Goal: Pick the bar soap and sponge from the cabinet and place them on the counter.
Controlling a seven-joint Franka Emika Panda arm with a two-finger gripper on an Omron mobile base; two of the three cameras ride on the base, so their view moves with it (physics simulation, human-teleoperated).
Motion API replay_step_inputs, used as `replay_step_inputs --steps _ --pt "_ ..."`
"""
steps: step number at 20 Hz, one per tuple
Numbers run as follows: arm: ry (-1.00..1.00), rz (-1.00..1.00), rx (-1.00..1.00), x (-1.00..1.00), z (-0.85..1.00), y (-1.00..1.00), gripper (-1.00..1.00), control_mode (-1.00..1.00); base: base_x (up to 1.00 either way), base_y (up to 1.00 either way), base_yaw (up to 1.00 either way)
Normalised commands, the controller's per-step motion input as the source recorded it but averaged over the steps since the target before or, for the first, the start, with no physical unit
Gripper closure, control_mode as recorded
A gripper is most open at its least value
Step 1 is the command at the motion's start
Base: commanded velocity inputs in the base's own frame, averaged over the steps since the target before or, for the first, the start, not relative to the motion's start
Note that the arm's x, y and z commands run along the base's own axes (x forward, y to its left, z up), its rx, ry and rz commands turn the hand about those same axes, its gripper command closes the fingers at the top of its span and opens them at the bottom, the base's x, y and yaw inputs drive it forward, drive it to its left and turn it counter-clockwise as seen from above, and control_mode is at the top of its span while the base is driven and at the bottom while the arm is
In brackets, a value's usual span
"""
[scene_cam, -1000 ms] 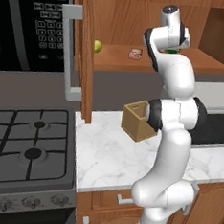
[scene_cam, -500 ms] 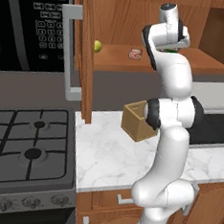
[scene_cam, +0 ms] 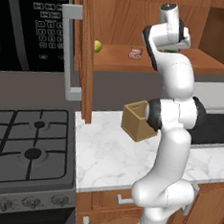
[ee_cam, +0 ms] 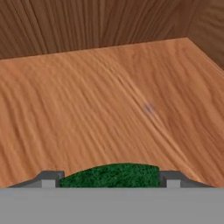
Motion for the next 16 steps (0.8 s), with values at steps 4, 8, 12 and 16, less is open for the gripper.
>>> replay_step_inputs --steps 4,8,12,16 --pt "-0.10 0.00 0.00 -0.66 0.11 0.00 1.00 -1.00 0.00 0.00 0.00" --pt "-0.12 0.02 0.00 -0.63 -0.16 0.00 1.00 -1.00 0.00 0.00 0.00" --pt "-0.11 0.09 0.00 -0.41 -0.52 0.00 1.00 -1.00 0.00 0.00 0.00" --pt "-0.17 0.07 0.00 -0.62 -0.19 0.00 1.00 -1.00 0.00 0.00 0.00"
